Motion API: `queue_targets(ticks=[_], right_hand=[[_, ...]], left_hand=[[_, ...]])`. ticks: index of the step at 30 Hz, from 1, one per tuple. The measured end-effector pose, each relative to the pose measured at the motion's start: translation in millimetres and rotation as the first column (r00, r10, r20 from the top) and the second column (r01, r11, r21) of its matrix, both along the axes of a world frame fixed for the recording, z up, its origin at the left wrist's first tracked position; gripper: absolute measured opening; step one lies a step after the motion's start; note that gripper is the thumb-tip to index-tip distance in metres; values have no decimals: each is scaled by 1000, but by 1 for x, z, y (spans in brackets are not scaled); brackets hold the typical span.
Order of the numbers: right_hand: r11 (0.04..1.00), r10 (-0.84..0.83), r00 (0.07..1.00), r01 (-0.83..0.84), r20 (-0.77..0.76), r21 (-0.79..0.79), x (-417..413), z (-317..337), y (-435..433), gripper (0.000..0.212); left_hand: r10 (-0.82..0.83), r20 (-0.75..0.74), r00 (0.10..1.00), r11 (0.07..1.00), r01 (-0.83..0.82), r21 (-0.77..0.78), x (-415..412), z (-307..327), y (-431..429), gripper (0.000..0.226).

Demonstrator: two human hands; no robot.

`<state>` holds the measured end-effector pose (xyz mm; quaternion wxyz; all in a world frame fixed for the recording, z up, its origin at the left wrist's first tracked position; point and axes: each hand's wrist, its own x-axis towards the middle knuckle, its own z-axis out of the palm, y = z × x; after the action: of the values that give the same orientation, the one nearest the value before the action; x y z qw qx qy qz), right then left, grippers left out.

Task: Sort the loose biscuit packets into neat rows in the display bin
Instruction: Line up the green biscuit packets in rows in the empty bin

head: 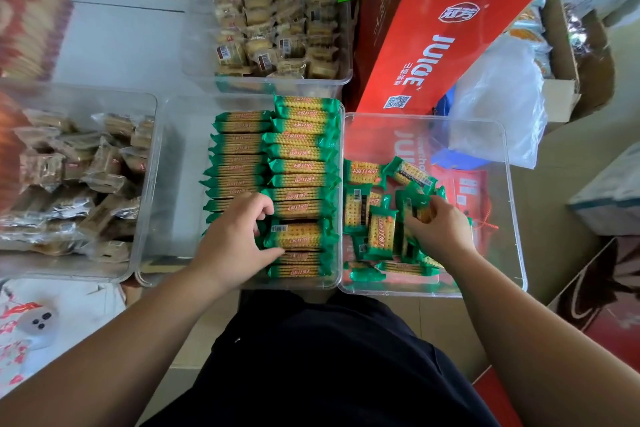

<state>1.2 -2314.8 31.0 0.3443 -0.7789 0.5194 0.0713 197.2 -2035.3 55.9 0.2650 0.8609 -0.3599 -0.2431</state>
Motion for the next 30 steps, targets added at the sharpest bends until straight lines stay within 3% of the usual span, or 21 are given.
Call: queue_targets(ticks=[3, 6, 8, 12, 16, 19, 22, 24, 27, 30], right_hand=[[996, -37, 999, 35, 21, 88, 0, 3, 3, 26], [949, -149, 987, 126, 60, 288, 3, 3, 4, 29], [930, -73, 997, 66, 8, 361, 6, -3, 7, 35], [962, 176, 973, -138, -150, 237, 17, -20, 14, 51], [916, 202, 966, -127, -163, 381, 30, -24, 29, 55], [939, 96, 983, -37, -156, 341, 32, -28, 33, 66], [950, -105, 993, 119, -62, 290, 31, -27, 29, 93], [955, -76, 994, 93, -74, 280, 30, -25, 30, 104], [956, 25, 982, 31, -187, 293, 26, -28, 34, 101], [960, 8, 986, 40, -169, 276, 24, -26, 37, 89]], left_hand=[[84, 35, 996, 994, -81, -77, 4, 0, -2, 56], [142, -12, 990, 984, -142, -108, 8, -1, -3, 56], [159, -35, 987, 981, -162, -105, 8, -3, -3, 57], [175, -47, 983, 980, -178, -85, 4, -6, -4, 56], [210, -75, 975, 975, -214, -66, 1, -7, -6, 56], [239, -115, 964, 967, -247, -64, 1, -4, -7, 57], [256, -138, 957, 962, -266, -62, 3, -1, -8, 58], [263, -145, 954, 960, -274, -56, 5, 1, -9, 56], [260, -127, 957, 964, -265, -25, 5, 4, -10, 51], [236, -96, 967, 971, -237, -4, 5, 3, -11, 52]])
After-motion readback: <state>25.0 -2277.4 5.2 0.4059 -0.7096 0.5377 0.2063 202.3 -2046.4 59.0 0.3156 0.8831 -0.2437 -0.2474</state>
